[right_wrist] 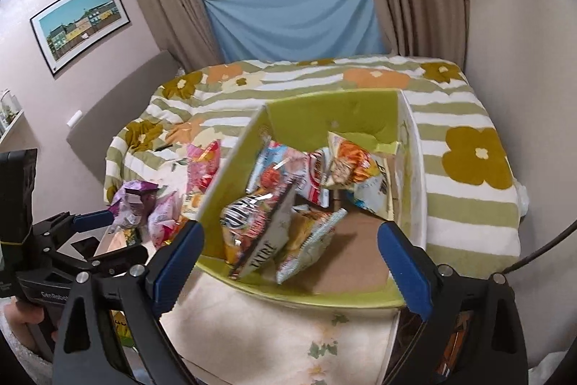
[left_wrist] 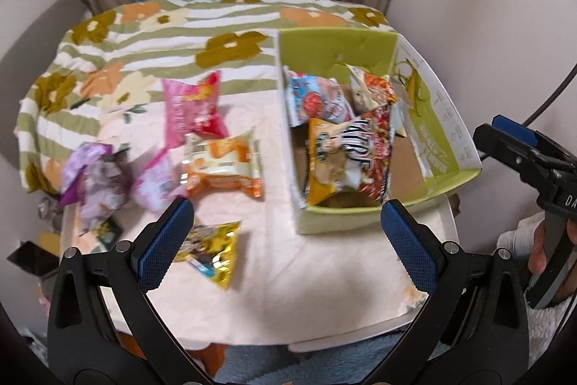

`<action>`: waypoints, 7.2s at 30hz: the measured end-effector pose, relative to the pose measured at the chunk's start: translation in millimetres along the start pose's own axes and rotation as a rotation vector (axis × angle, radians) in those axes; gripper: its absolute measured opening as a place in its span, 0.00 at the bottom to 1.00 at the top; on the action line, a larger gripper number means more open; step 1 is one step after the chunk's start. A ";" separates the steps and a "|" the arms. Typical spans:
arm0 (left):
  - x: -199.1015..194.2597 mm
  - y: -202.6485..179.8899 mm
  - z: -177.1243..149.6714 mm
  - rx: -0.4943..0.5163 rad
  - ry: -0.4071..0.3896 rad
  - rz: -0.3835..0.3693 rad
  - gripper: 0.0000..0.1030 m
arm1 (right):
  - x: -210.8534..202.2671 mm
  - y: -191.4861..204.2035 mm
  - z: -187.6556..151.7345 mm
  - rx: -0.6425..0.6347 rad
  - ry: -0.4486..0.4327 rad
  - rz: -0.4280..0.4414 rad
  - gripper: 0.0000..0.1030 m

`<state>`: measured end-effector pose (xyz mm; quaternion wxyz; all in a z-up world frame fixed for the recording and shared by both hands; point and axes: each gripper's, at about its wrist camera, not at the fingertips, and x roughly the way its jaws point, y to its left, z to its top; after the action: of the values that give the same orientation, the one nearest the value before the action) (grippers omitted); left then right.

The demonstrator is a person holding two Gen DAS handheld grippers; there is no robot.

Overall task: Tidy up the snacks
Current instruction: 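Withdraw both tools from the box toward the remaining snacks, then grasp the purple bag with the left gripper while the right grasps the pink bag, then carry both bags over the yellow-green box and open both grippers to drop them, then withdraw both tools from the box back toward the remaining snacks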

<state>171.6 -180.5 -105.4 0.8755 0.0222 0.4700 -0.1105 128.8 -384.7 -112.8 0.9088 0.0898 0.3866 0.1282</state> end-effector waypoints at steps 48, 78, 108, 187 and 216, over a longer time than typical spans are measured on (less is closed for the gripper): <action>100.5 225.6 -49.4 0.454 -0.001 0.172 0.89 | 206.7 252.4 -52.5 -0.270 0.162 -0.033 0.93; 131.9 207.5 -36.2 0.475 0.110 0.303 0.50 | 273.8 250.4 -50.8 -0.524 0.268 0.129 0.73; 38.8 219.2 -27.0 0.427 -0.065 0.219 0.50 | 221.9 261.9 -31.5 -0.331 0.181 0.036 0.43; 64.3 -1.2 70.2 0.026 -0.078 -0.056 0.99 | 64.9 -37.1 14.6 0.048 0.102 -0.077 0.56; -0.9 57.5 34.5 0.002 -0.147 0.017 0.99 | 28.1 28.3 17.9 -0.002 0.000 -0.049 0.99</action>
<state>211.7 -129.2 -89.1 0.9085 0.0187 0.4042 -0.1048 155.9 -350.4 -112.1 0.9119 0.0793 0.3884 0.1065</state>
